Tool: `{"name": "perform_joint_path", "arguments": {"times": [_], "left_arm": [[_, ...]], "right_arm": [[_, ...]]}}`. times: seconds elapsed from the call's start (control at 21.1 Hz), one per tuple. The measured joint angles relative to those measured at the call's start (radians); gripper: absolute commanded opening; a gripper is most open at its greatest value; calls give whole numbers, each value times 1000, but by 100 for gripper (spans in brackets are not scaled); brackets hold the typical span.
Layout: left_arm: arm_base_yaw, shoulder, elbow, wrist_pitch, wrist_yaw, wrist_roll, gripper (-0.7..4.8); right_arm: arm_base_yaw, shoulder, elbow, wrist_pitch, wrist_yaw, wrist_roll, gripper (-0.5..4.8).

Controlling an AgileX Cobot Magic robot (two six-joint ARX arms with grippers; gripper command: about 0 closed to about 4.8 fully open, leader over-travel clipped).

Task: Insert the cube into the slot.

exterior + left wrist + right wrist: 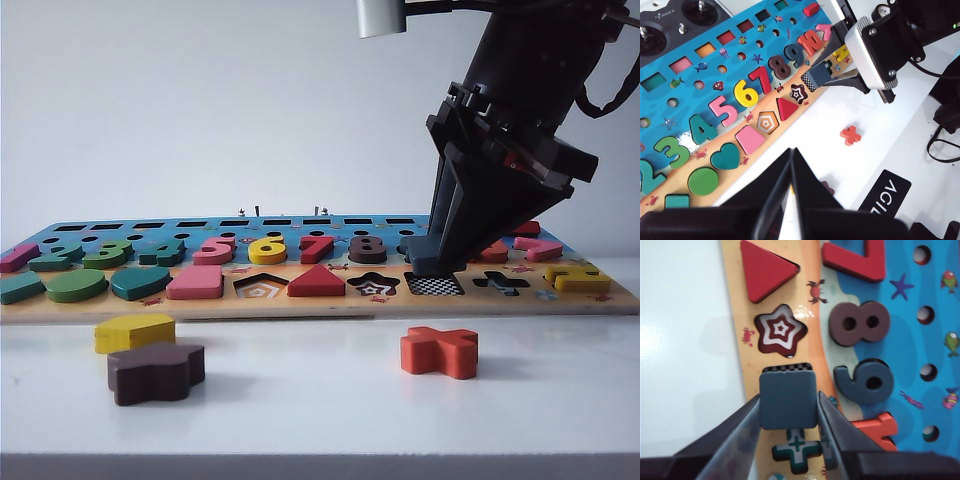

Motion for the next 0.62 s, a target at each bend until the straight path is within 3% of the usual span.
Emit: {"name": "perform_joint_path", "arguments": {"times": [0.62], "left_arm": [[0,0,0,0,0,0,17]], "right_arm": [[0,3,0,-1,7,-31,26]]}}
